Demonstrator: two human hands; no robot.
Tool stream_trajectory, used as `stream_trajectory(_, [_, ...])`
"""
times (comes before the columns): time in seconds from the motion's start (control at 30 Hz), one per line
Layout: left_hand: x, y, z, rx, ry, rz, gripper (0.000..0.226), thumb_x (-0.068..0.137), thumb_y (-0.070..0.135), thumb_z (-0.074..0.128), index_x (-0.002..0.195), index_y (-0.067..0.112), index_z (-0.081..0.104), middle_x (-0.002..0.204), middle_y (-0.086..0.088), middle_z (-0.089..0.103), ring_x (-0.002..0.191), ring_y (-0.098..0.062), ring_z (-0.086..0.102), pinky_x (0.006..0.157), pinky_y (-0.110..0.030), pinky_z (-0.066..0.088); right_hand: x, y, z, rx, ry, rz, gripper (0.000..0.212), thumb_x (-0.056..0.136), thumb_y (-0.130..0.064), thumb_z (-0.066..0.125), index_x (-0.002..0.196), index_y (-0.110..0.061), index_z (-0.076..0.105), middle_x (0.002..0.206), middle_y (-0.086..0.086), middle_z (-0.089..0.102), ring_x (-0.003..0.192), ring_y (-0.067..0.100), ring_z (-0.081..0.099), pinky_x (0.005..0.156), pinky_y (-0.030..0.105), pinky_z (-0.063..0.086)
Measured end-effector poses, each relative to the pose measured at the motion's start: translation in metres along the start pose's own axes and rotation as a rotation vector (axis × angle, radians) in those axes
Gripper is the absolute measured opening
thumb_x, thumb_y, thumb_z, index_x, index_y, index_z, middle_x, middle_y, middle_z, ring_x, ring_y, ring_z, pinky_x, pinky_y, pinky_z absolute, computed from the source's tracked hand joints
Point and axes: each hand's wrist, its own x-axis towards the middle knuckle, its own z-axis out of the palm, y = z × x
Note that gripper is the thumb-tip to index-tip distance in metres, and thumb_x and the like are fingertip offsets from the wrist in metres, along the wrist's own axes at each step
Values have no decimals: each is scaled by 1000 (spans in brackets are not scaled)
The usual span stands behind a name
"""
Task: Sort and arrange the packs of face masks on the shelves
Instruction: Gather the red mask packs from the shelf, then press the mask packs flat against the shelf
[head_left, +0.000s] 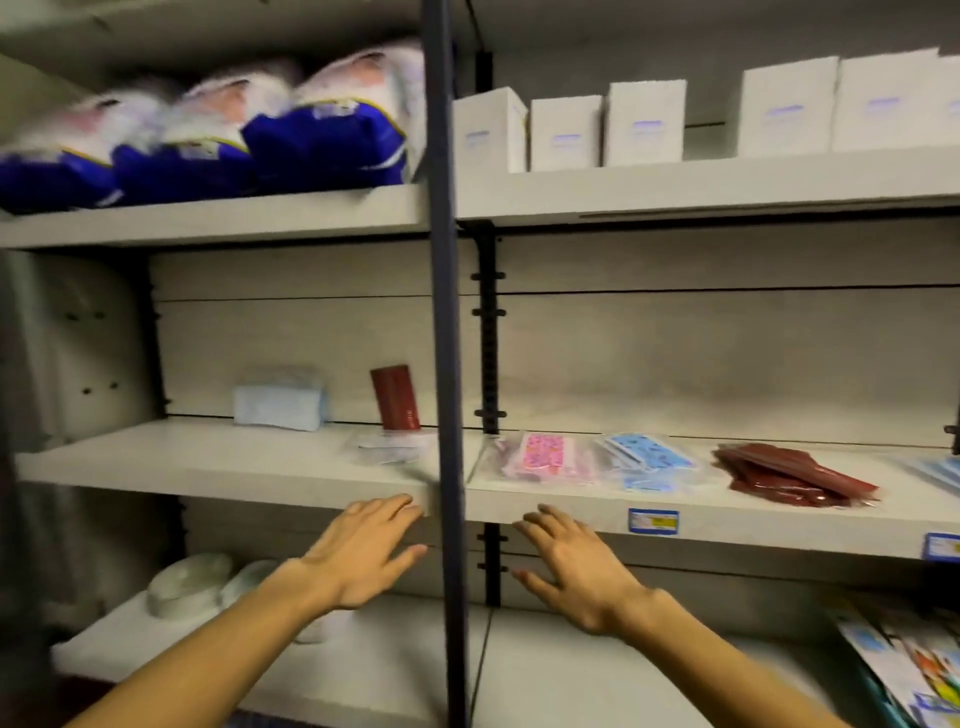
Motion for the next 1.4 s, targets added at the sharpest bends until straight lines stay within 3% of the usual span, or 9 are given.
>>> stream_trajectory(0.17, [-20,-69,2,31,-41,-179,70,102,61,25,159,22,20,167,-5,16,152,-22,20,123,-38,17,59,-69,8,40,45,-94,61,100,-51,43,153,-22,34,156,0,37,147,20,30,119,32,27])
stream_trajectory(0.47, [9,-165,15,43,-26,-246,67,102,60,26,158,22,24,166,-5,18,151,-23,24,122,-40,22,194,-127,38,168,138,-68,58,99,-42,50,152,-23,36,152,1,45,139,19,40,114,33,37])
stream_trajectory(0.6, [49,-219,11,46,-12,-248,65,102,60,29,155,23,29,163,-3,27,145,-23,33,118,-41,29,268,-128,44,190,168,58,61,97,-40,53,152,-18,35,152,7,45,137,25,43,112,36,38])
stream_trajectory(0.77, [117,-274,10,24,52,-252,63,100,55,42,153,23,32,156,-1,38,137,-23,44,109,-39,40,348,-110,57,172,151,282,51,93,-43,58,134,-15,46,137,12,53,124,32,49,101,40,44])
stream_trajectory(0.9, [171,-286,22,3,115,-208,63,97,49,50,152,22,32,154,1,39,135,-22,45,104,-37,40,381,-91,69,190,100,457,63,88,-48,62,138,-17,42,137,9,50,128,30,46,103,39,39])
stream_trajectory(1.03, [231,-286,29,-73,191,-162,68,94,48,55,152,22,29,154,0,38,135,-24,46,102,-36,42,397,-75,78,160,47,562,59,84,-45,63,134,-18,46,137,6,50,129,27,47,103,37,40])
stream_trajectory(1.23, [316,-284,42,-139,373,-37,85,88,43,66,156,17,24,163,-8,22,145,-28,31,112,-39,36,396,-68,90,34,9,514,49,85,-53,56,117,-17,63,123,8,62,114,31,57,90,36,45])
stream_trajectory(1.4, [360,-285,53,-54,376,69,92,87,43,68,159,18,16,166,-9,9,148,-30,23,112,-45,35,391,-61,90,-3,65,522,51,83,-64,58,105,-21,70,110,3,67,100,27,61,81,34,46])
